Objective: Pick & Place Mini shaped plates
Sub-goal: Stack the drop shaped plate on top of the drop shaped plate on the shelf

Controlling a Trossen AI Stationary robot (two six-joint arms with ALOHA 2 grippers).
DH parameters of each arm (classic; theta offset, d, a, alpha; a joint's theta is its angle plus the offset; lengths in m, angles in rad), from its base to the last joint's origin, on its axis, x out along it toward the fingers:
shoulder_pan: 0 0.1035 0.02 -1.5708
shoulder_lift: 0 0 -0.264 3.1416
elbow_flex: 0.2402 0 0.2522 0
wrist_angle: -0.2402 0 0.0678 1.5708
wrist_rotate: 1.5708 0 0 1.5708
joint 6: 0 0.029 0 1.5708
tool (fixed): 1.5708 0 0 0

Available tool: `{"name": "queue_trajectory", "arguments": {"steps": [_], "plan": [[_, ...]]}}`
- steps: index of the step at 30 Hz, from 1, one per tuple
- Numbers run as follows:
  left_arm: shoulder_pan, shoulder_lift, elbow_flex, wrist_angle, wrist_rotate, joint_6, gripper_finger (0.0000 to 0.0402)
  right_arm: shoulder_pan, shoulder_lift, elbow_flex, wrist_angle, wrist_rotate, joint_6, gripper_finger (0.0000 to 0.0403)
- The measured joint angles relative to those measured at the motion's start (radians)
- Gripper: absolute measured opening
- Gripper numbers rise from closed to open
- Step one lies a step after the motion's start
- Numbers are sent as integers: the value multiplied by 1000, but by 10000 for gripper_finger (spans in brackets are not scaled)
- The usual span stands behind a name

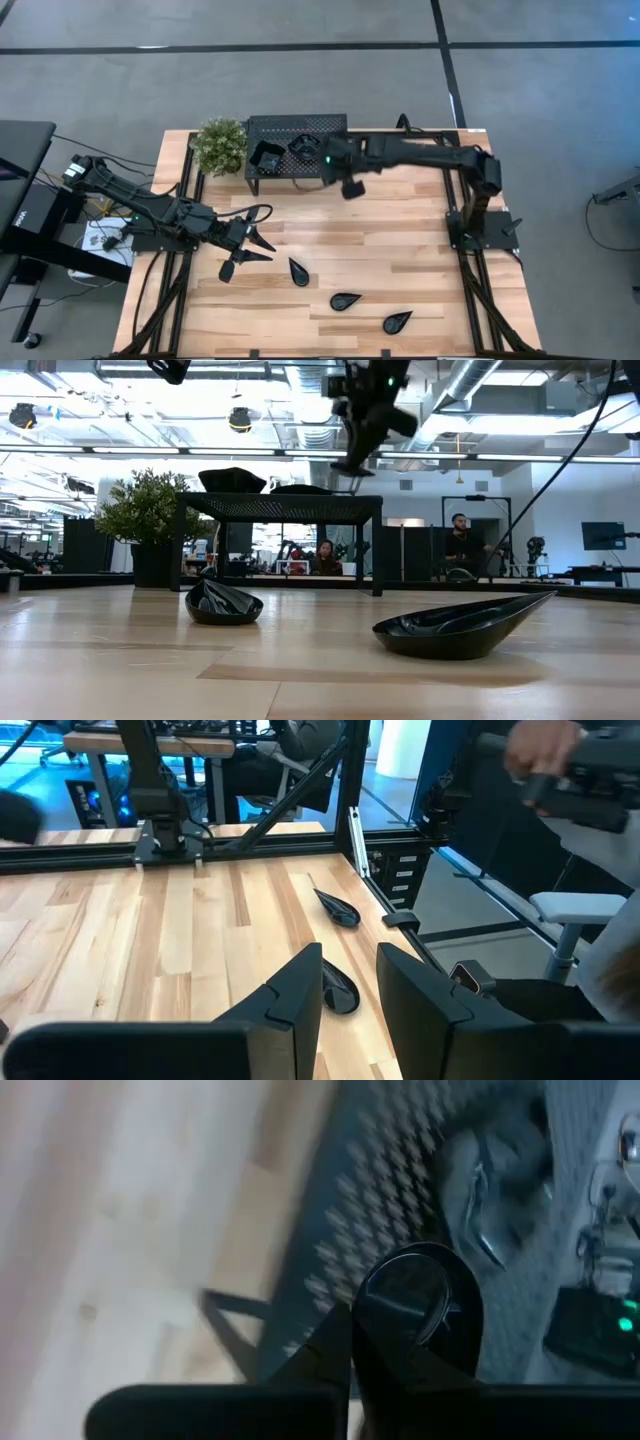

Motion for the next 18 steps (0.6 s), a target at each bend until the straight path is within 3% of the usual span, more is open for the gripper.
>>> {"name": "queue_trajectory", "arguments": {"steps": [3,12,18], "plan": [[0,0,0,0,0,0,100,-72,3,0,14,-26,-60,2],[0,0,0,1,0,0,100,-176,3,0,41,-255,-188,11],[0,0,0,8,0,0,100,-197,3,0,41,-263,-203,21]]}}
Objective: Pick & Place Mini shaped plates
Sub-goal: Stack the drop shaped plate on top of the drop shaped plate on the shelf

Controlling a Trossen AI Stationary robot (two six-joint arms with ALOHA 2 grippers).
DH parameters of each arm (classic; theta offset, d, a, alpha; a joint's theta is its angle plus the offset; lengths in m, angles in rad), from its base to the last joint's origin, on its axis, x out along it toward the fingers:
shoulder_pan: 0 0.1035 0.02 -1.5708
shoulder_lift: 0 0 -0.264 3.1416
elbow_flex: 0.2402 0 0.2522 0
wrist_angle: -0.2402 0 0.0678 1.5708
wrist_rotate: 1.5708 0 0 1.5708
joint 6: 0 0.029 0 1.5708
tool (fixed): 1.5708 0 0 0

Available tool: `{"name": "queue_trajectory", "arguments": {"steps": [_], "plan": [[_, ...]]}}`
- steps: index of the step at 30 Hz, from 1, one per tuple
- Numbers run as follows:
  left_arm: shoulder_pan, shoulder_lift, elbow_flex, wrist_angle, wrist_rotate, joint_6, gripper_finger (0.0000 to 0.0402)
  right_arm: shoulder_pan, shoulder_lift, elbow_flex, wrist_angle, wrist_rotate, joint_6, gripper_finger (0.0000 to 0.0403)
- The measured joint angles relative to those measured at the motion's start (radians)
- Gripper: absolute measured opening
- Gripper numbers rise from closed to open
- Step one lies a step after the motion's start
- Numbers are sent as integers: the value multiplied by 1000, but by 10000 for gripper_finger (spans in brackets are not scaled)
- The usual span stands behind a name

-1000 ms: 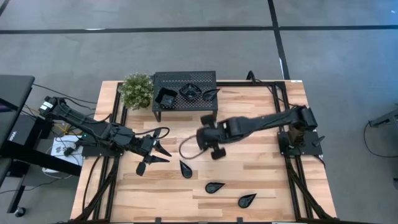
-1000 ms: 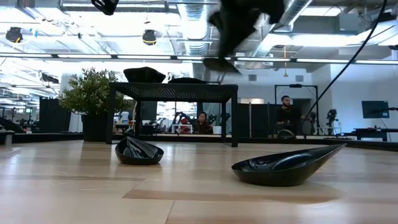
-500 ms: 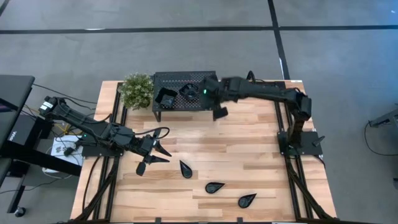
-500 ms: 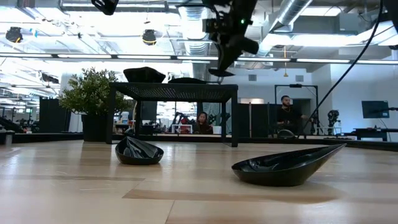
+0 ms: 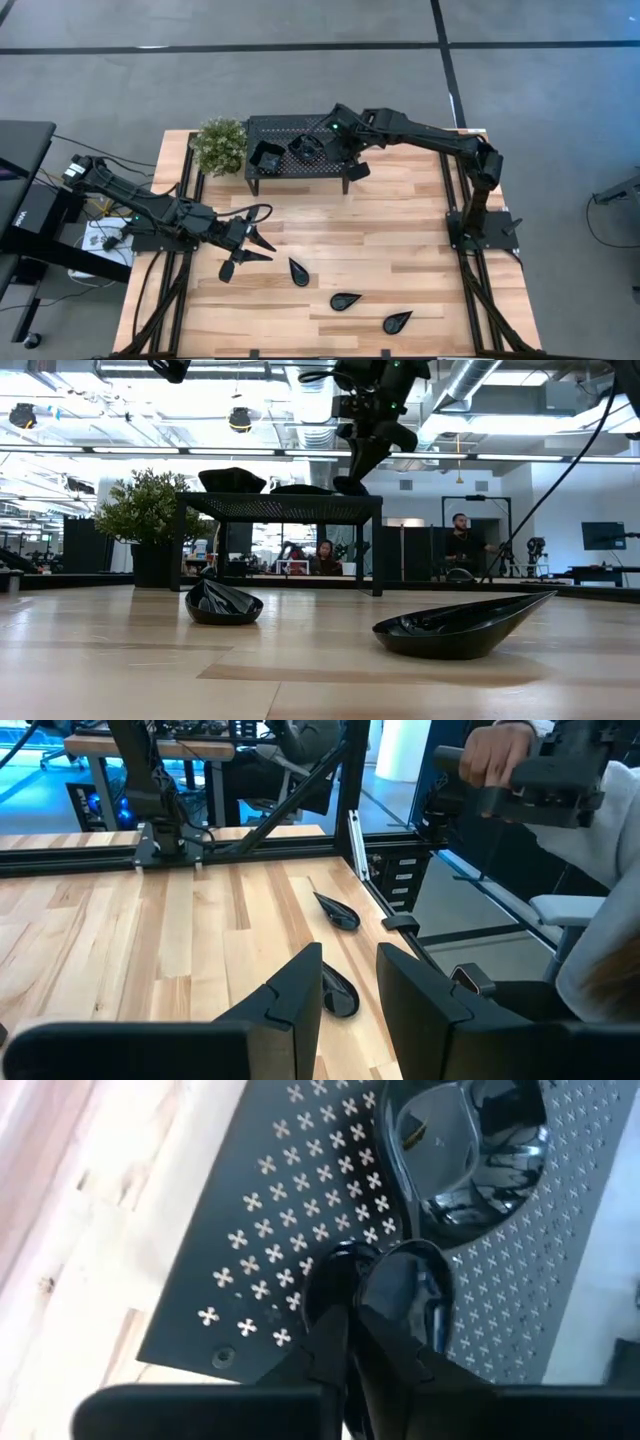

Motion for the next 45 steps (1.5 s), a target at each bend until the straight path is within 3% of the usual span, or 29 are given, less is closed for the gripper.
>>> {"name": "queue_trajectory", "arguments": {"steps": [9,14,29,39,45], "plan": [[0,0,0,0,0,0,100,25,0,0,0,4,112,66],[0,0,0,0,0,0,100,100,0,0,-7,2,330,70],[0,0,0,-3,0,0,100,595,-1,-131,-13,-4,886,70],[0,0,0,-8,0,-4,100,859,-1,-316,362,0,1241,86],[0,0,0,-9,0,-7,100,933,-1,-437,570,44,1272,133]]}}
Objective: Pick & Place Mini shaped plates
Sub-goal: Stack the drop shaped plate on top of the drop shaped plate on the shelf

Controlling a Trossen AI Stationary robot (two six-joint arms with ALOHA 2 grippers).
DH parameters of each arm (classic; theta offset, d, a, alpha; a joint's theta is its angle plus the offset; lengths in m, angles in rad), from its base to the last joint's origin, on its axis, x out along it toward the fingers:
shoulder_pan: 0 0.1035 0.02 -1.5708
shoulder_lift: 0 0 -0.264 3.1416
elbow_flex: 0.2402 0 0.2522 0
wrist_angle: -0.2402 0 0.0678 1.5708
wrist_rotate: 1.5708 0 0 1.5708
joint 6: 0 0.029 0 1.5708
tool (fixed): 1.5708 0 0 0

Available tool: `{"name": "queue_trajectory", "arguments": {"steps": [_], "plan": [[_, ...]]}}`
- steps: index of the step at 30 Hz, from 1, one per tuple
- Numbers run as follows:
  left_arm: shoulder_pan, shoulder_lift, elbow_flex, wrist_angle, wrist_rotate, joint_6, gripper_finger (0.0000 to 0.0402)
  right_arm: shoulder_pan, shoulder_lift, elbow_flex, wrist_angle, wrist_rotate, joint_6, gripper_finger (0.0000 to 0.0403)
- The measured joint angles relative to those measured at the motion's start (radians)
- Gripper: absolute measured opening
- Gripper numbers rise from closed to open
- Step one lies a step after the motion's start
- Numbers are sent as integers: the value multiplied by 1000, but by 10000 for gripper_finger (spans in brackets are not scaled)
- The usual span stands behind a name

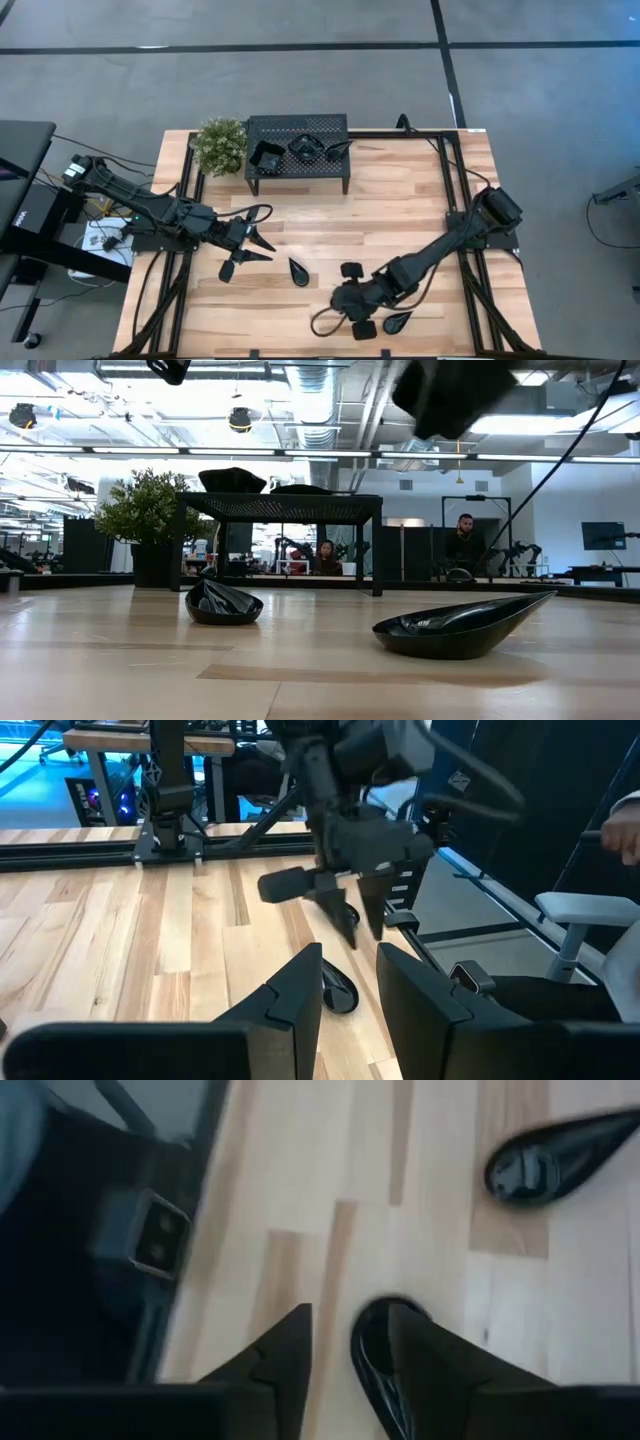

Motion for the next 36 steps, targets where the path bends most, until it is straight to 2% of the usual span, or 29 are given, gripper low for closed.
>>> {"name": "queue_trajectory", "arguments": {"steps": [6,10,16,19,26,31,36], "plan": [[0,0,0,0,0,0,100,10,0,-87,42,13,1,159],[0,0,0,0,0,0,100,10,8,-142,171,11,1,156],[0,0,0,-6,0,-1,100,10,123,-144,293,-19,-12,147],[0,0,-1,-9,0,-5,100,10,163,-145,300,-41,-12,145],[0,0,-1,-11,0,-23,100,9,177,-142,302,-42,-17,142],[0,0,-1,-11,0,-23,100,-3,177,-141,279,-42,-38,109],[0,0,-1,-10,0,-23,100,-14,174,-142,273,-46,-105,33]]}}
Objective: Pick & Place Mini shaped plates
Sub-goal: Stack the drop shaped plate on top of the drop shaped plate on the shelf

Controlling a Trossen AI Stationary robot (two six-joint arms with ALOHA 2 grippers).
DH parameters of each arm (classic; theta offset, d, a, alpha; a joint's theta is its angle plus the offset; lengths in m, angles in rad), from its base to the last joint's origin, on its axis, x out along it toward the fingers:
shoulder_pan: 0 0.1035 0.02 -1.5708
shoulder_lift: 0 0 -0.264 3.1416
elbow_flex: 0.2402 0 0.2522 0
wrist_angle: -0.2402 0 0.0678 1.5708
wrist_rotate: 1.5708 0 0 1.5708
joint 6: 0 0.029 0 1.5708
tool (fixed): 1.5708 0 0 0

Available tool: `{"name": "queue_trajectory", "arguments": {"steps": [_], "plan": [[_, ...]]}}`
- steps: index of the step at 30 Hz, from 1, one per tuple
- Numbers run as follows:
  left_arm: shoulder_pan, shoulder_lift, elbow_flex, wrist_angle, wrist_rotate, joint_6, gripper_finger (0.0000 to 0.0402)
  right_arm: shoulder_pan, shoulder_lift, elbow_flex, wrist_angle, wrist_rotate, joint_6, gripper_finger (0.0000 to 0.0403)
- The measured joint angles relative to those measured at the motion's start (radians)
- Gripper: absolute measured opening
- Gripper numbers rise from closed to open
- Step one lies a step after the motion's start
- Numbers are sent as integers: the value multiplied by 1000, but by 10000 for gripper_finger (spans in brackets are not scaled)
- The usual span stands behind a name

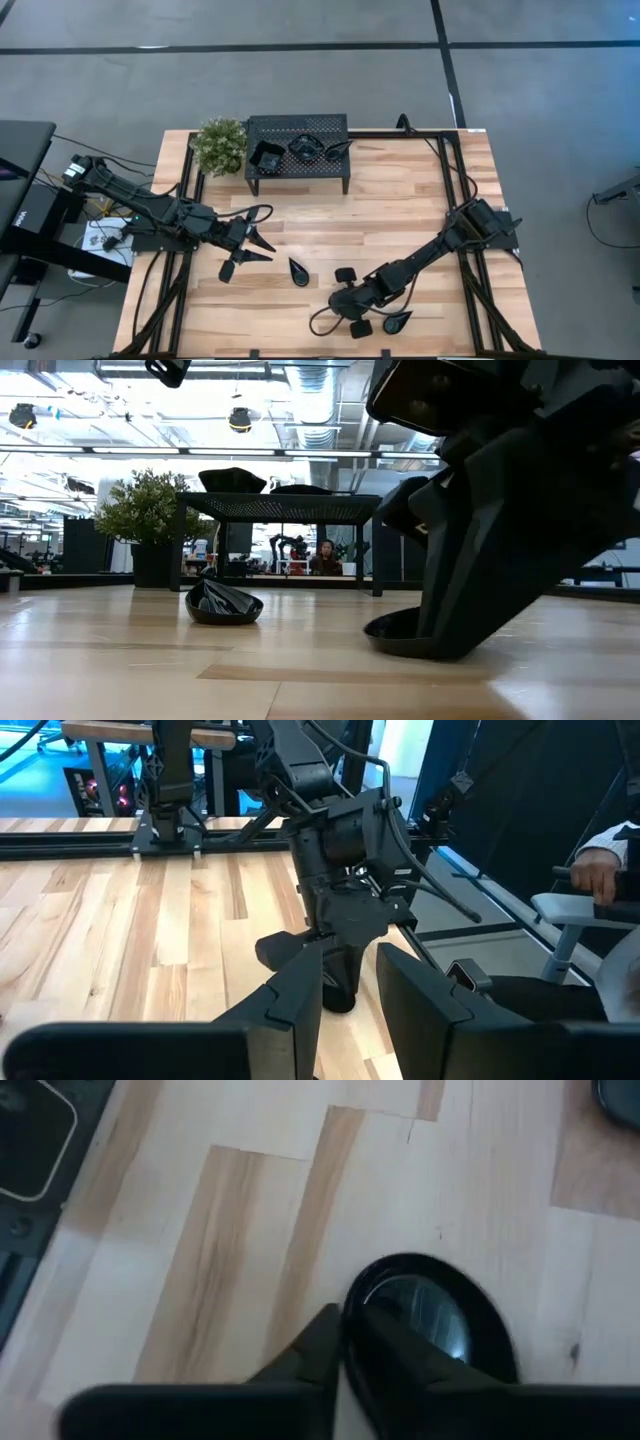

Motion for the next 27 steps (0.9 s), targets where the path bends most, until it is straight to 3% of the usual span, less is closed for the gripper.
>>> {"name": "queue_trajectory", "arguments": {"steps": [3,10,18,20,23,27], "plan": [[0,0,0,0,0,0,100,-11,-13,-1,-11,-18,-25,8],[0,0,0,1,0,0,100,-80,-113,62,-234,-16,-92,9],[0,0,0,4,0,0,100,-236,-283,189,-505,209,-452,4],[0,0,0,4,0,0,100,-290,-321,196,-506,188,-459,2],[0,0,0,0,0,0,100,-350,-335,195,-503,65,-360,7],[0,0,0,-4,0,0,100,-324,-262,181,-489,6,-255,23]]}}
